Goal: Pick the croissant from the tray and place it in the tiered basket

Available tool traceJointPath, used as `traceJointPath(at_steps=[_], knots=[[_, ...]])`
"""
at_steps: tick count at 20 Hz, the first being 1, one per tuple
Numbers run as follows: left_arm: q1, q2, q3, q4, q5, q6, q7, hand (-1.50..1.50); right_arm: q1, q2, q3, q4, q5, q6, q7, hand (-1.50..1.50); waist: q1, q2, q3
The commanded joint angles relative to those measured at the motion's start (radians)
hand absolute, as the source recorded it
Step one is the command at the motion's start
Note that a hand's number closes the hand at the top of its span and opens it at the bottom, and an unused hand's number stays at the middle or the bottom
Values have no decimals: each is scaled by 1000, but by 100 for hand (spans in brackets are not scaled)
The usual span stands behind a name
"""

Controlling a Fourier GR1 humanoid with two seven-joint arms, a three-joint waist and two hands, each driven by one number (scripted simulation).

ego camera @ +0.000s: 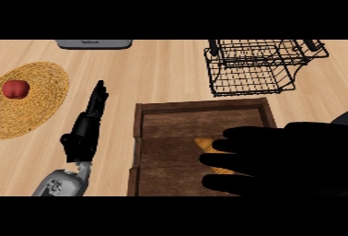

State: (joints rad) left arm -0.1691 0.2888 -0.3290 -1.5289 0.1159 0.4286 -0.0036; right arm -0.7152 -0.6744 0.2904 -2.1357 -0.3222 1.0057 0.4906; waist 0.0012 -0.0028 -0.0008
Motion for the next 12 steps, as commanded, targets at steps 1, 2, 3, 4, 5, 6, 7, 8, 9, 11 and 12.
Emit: traceJointPath(at_steps=[1, 2, 3, 4, 5, 6, 7, 8, 9, 11, 12], knots=[[-67, -10, 28, 3, -11, -10, 69, 0, -2, 11, 60, -22, 12, 39, 81, -150, -3, 1, 0], [-32, -21, 23, 32, -11, -20, 10, 0, -20, 34, 121, -25, 25, 5, 140, -150, -2, 1, -1], [-6, -34, -13, -24, -51, 16, 49, 0, -5, 6, 75, -40, 30, 48, 112, -150, 0, 0, 0], [-11, -20, 13, -31, -33, -10, 38, 0, 23, 22, 106, -47, 59, 36, 134, -150, 0, 0, 0], [41, -28, -6, -63, -43, 3, 21, 0, 74, 13, 105, -87, 96, 60, 108, -150, 1, 0, 1], [4, -14, 21, -30, -34, -24, 32, 0, -6, 0, 98, -19, 31, 61, 148, -150, 1, 1, 0], [-28, -33, 40, 24, -29, -29, 10, 0, 38, -1, 79, -44, 94, 99, 99, -150, -2, 3, 0], [-7, -3, 62, -4, -5, -63, 2, 0, 97, -1, 107, -95, 122, 86, 111, -150, -3, 2, 1], [22, -57, -7, -44, -77, 15, 36, 0, 89, -26, 24, -33, 131, 147, 37, -150, 2, 3, 1], [-17, -22, 45, -27, -40, -42, 70, 0, 96, -29, 31, -87, 141, 127, 74, -150, -3, 2, 1], [-5, -35, 32, -11, -50, -48, 45, 0, 91, -1, 32, -72, 203, 152, 40, -150, 1, 3, 1]])
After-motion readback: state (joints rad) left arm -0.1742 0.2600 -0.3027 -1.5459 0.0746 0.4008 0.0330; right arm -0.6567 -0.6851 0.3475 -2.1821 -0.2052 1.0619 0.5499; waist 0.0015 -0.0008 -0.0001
